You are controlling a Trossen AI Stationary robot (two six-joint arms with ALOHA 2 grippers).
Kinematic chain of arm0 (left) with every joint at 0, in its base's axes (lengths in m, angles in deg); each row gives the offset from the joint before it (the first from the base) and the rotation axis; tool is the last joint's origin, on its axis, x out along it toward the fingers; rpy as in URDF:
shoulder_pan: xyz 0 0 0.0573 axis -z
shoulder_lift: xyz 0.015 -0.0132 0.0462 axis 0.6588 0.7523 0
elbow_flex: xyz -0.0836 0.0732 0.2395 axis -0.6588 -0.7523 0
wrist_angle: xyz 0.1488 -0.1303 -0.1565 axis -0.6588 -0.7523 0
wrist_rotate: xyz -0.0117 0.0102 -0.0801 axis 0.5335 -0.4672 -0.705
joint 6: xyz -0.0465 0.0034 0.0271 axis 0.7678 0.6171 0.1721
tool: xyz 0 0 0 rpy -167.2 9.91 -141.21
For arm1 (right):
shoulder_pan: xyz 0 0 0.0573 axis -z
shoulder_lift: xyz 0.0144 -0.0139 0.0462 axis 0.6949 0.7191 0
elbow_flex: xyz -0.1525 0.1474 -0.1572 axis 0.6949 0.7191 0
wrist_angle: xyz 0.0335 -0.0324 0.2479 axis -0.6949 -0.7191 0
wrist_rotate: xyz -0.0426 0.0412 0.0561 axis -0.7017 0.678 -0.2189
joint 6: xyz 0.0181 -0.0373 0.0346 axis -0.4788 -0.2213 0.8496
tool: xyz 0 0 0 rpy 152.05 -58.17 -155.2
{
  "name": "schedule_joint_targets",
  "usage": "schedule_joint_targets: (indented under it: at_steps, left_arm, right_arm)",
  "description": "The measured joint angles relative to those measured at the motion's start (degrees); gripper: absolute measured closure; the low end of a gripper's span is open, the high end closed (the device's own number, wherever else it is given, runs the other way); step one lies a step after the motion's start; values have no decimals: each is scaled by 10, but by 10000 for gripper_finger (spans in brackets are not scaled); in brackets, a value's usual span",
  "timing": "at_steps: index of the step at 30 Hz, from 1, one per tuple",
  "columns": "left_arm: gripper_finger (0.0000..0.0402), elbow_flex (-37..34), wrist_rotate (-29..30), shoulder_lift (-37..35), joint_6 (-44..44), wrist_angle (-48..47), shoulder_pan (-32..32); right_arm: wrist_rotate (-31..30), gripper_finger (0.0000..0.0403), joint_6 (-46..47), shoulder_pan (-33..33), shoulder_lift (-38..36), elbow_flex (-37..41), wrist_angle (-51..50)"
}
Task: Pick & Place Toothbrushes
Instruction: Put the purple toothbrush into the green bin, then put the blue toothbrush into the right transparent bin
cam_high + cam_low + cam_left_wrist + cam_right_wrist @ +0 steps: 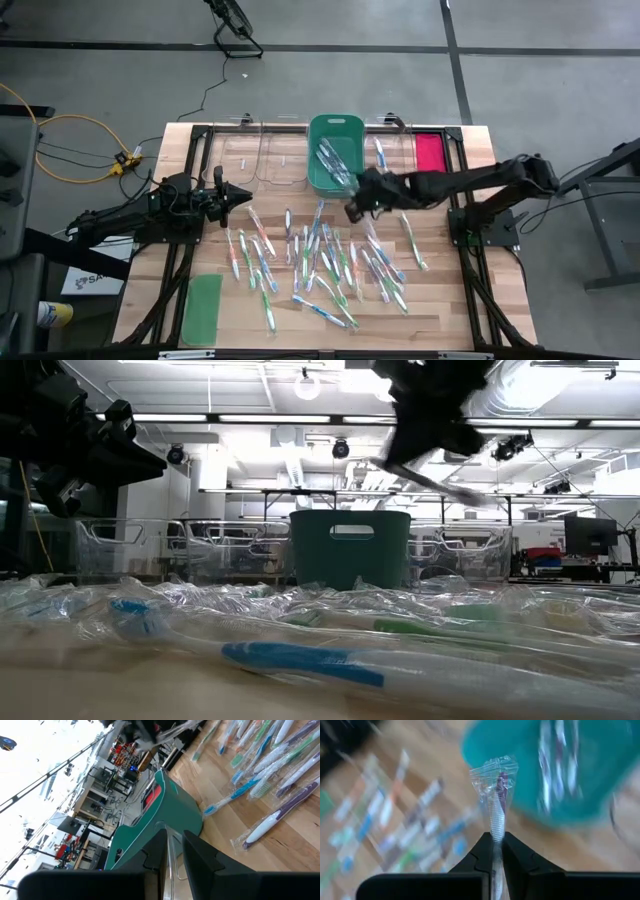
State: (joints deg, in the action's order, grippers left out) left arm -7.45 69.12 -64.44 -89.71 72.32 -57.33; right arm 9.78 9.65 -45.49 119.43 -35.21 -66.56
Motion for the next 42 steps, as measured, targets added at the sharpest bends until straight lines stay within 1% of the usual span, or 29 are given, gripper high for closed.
schedule_joint_targets:
  at_steps: [4, 9, 16, 23, 31, 35, 38, 42]
  left_arm:
    - [346, 0, 0, 0, 0, 0, 0]
    - [346, 0, 0, 0, 0, 0, 0]
    - [346, 0, 0, 0, 0, 0, 0]
    - [346, 0, 0, 0, 0, 0, 0]
    - [346, 0, 0, 0, 0, 0, 0]
    - [346, 0, 0, 0, 0, 0, 0]
    - [346, 0, 0, 0, 0, 0, 0]
    - [346, 0, 0, 0, 0, 0, 0]
  right_arm:
    - [6, 387, -76, 43, 0, -2, 115]
    - [7, 386, -126, 96, 0, -2, 204]
    - [12, 386, -113, 173, 12, -2, 246]
    - [41, 379, -69, 236, 63, -2, 252]
    - [83, 325, -47, 256, 104, -2, 249]
    - [81, 293, -48, 256, 105, -2, 240]
    - [93, 267, -52, 256, 91, -1, 229]
    - [149, 238, -77, 255, 55, -2, 199]
